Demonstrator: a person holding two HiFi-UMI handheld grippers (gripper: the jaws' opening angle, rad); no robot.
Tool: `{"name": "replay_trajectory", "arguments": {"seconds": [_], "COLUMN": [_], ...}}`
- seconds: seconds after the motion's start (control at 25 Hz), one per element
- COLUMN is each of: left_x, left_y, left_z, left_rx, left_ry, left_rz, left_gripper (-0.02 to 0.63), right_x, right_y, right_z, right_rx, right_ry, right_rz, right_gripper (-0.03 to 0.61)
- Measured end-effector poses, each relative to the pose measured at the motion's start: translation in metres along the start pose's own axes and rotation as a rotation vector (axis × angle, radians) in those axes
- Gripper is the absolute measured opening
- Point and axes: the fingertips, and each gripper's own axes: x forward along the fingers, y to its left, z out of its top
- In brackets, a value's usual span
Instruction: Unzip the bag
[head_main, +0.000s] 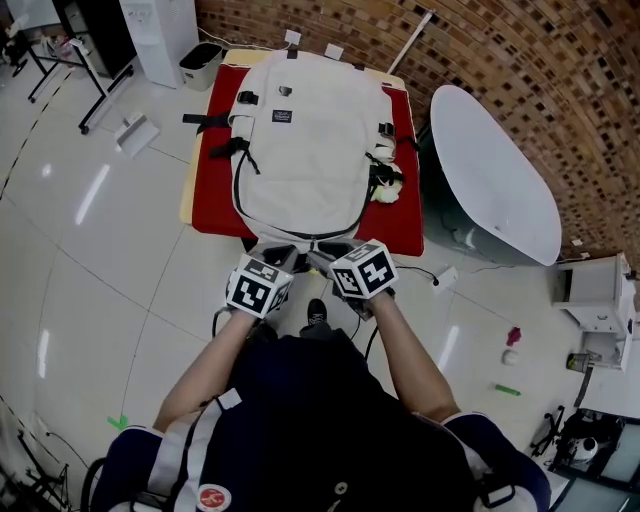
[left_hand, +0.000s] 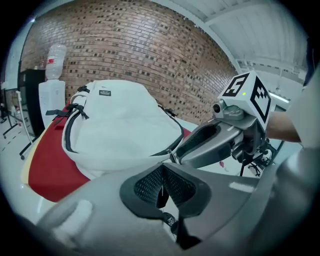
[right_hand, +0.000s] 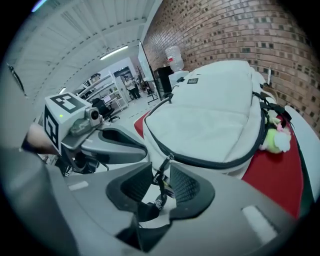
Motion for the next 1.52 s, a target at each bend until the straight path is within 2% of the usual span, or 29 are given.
{"name": "replay_trajectory", "arguments": {"seconds": [0.16, 0.2, 0.36, 0.52, 0.76, 0.92, 1.08, 1.36, 1.52], "left_x": [0.015, 0.019, 0.03, 0.039, 0.049, 0.046, 0.032, 0.019, 0.016], "left_y": [-0.016, -0.019, -0.02, -0.016, -0.011, -0.012, -0.013, -0.013, -0.011], "left_z": [0.004, 0.004, 0.004, 0.002, -0.002, -0.001, 0.007, 0.021, 0.019], "left_rx": [-0.016, -0.02, -0.031, -0.044, -0.043, -0.066, -0.071, -0.027, -0.027], "left_ry": [-0.004, 0.002, 0.014, 0.023, 0.061, 0.048, 0.032, 0.043, 0.053], "left_rz": [0.046, 0.061, 0.171, 0.259, 0.34, 0.322, 0.297, 0.247, 0.204], "left_gripper": [0.01, 0.082, 0.129, 0.13, 0.115, 0.05, 0.02, 0.015, 0.015], "right_x": [-0.018, -0.022, -0.035, -0.037, -0.04, -0.043, -0.038, -0.021, -0.013], "right_y": [-0.013, -0.017, -0.03, -0.035, -0.035, -0.039, -0.027, -0.015, -0.021], "right_z": [0.002, 0.005, 0.014, 0.016, 0.018, 0.02, 0.024, 0.02, 0.011], "right_rx": [-0.051, -0.064, -0.126, -0.19, -0.27, -0.32, -0.387, -0.534, -0.631], "right_ry": [-0.054, -0.07, -0.114, -0.114, -0.117, -0.114, -0.091, -0.031, 0.015], "right_rz": [0.014, 0.015, 0.027, 0.051, 0.076, 0.081, 0.129, 0.1, 0.062], "right_gripper": [0.086, 0.075, 0.057, 0.057, 0.057, 0.057, 0.1, 0.121, 0.05]}}
